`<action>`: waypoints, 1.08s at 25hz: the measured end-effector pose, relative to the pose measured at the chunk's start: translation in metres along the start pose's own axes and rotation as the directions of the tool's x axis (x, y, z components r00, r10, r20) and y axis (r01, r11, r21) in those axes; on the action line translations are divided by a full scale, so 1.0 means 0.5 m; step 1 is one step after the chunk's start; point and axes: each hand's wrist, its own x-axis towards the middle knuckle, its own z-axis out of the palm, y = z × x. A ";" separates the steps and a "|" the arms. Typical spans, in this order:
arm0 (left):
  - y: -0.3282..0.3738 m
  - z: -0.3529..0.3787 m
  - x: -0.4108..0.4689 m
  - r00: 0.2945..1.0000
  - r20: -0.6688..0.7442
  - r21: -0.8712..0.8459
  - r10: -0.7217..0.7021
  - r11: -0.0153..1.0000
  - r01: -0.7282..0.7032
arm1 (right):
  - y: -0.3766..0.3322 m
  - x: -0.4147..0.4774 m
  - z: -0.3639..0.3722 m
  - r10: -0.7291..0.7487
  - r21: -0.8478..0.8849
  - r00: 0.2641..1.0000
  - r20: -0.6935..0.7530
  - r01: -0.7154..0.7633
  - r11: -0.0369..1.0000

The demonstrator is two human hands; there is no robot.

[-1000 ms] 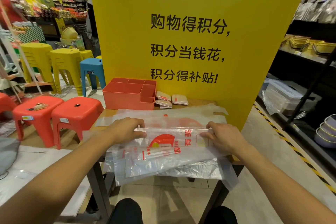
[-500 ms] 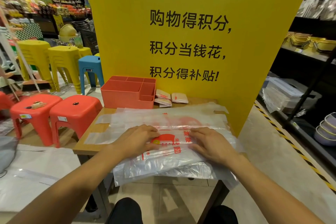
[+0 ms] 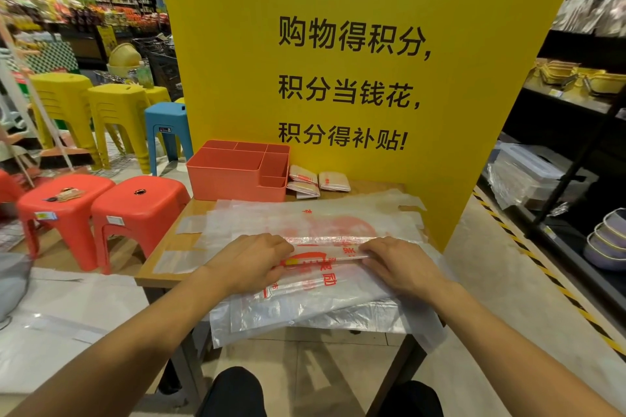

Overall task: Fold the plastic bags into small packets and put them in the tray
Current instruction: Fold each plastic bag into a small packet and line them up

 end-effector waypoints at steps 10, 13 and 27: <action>-0.040 -0.061 0.036 0.987 0.053 -0.157 -0.151 0.975 0.158 | 0.033 0.027 -0.027 0.136 -0.040 0.990 -0.041 -0.138 0.990; -0.050 -0.057 0.057 0.982 0.087 -0.159 -0.168 0.971 0.180 | 0.028 0.048 -0.027 0.145 -0.080 0.986 -0.077 -0.151 0.985; 0.000 0.002 0.044 1.000 0.021 -0.066 0.008 0.998 -0.007 | 0.019 0.029 0.032 0.043 -0.083 0.999 -0.033 -0.046 0.995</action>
